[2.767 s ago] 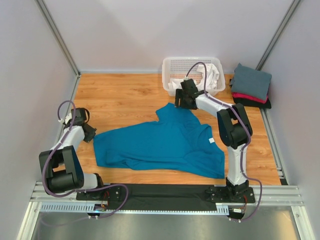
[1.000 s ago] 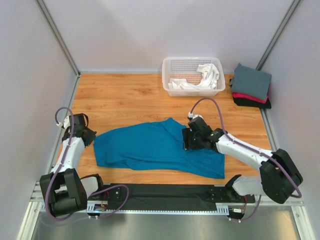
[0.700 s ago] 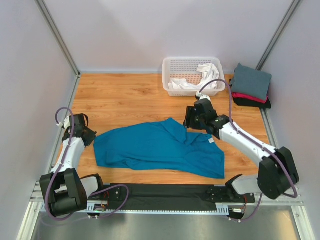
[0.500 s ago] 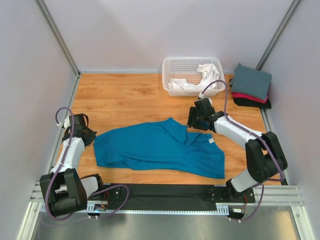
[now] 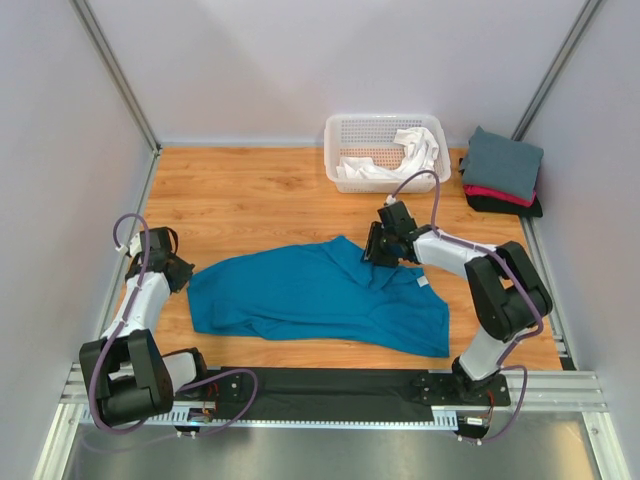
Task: Fold and stack the t-shirts
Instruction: Flatten the tshirt out
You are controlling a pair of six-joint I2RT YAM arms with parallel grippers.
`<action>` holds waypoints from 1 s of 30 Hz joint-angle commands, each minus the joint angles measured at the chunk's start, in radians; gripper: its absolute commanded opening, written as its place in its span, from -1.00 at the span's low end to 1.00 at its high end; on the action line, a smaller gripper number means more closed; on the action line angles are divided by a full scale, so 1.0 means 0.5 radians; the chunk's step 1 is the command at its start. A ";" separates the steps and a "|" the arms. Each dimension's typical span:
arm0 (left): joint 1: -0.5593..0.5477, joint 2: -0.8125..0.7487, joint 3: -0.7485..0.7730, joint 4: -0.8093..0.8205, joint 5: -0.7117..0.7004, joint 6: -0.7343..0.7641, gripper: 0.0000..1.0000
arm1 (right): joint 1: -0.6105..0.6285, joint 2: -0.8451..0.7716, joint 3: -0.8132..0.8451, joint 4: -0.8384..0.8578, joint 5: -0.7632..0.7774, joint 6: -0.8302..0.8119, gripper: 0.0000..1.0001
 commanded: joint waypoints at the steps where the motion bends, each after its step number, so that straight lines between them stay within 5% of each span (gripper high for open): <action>1: 0.009 -0.004 0.004 0.063 -0.003 0.024 -1.00 | 0.034 0.017 0.016 0.084 -0.013 0.047 -0.20; 5: 0.006 -0.022 0.010 0.057 -0.012 0.024 -1.00 | 0.083 -0.059 0.059 0.078 0.002 -0.039 -0.73; 16: 0.009 -0.053 -0.033 0.063 -0.003 0.021 -1.00 | 0.586 -0.302 0.041 0.096 0.349 -0.569 -0.76; 19: 0.006 -0.068 -0.036 0.066 0.000 0.021 -1.00 | 0.804 -0.293 -0.051 0.130 0.361 -0.628 -0.68; 22: 0.006 -0.077 -0.045 0.070 -0.003 0.017 -1.00 | 1.015 -0.265 -0.098 0.143 0.364 -0.671 -0.34; 23: 0.009 -0.080 -0.048 0.067 -0.003 0.014 -1.00 | 1.050 -0.262 -0.104 0.115 0.370 -0.662 -0.16; 30: 0.009 -0.108 -0.058 0.076 0.007 0.020 -1.00 | 1.068 -0.559 -0.159 -0.066 0.474 -0.597 0.18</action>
